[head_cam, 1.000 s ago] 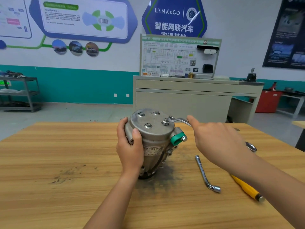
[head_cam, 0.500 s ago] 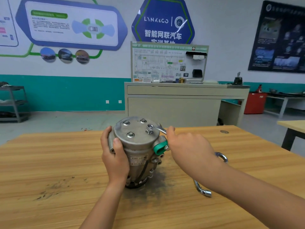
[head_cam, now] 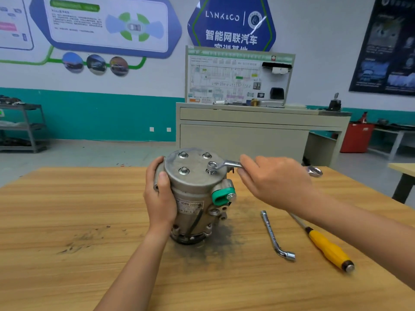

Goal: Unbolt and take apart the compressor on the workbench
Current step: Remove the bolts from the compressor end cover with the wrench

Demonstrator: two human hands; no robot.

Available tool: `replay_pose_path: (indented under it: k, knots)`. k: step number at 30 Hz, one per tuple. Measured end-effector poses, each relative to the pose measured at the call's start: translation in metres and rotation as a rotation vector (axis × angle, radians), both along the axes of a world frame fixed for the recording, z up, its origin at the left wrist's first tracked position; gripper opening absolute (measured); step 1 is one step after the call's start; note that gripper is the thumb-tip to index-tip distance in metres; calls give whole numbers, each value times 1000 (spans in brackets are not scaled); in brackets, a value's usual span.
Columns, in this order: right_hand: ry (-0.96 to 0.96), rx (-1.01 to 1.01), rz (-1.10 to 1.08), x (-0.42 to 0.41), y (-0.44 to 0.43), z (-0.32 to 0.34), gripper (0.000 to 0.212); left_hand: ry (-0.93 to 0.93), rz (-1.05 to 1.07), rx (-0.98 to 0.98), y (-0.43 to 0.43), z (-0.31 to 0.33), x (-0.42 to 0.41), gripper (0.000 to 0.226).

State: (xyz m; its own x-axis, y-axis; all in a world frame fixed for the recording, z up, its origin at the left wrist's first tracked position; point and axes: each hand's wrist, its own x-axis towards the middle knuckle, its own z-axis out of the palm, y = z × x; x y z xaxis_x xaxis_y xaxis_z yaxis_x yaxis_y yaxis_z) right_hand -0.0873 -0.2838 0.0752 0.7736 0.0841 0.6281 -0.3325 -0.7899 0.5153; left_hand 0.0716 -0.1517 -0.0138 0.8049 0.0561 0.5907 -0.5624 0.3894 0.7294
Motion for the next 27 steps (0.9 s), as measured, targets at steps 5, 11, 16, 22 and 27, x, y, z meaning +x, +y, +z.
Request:
replay_pose_path:
  k: [5,11,16,22,27]
  knots:
    - [67,-5,-47,53,-29,14,39,-11,-60,59,-1,6,5,34]
    - [172,-50,244,102,-13,36,36,-28,-106,88,-1,9,6,38]
    - [-377,616,393,53,2,38,30,22,-123,61,4,8,6,39]
    - [69,362,-6,-4,17,4,18,-1,-99,79,4,10,-3,39]
    - [140,310,-160,-10,13,-2,34,6,-59,70,-3,9,-2,44]
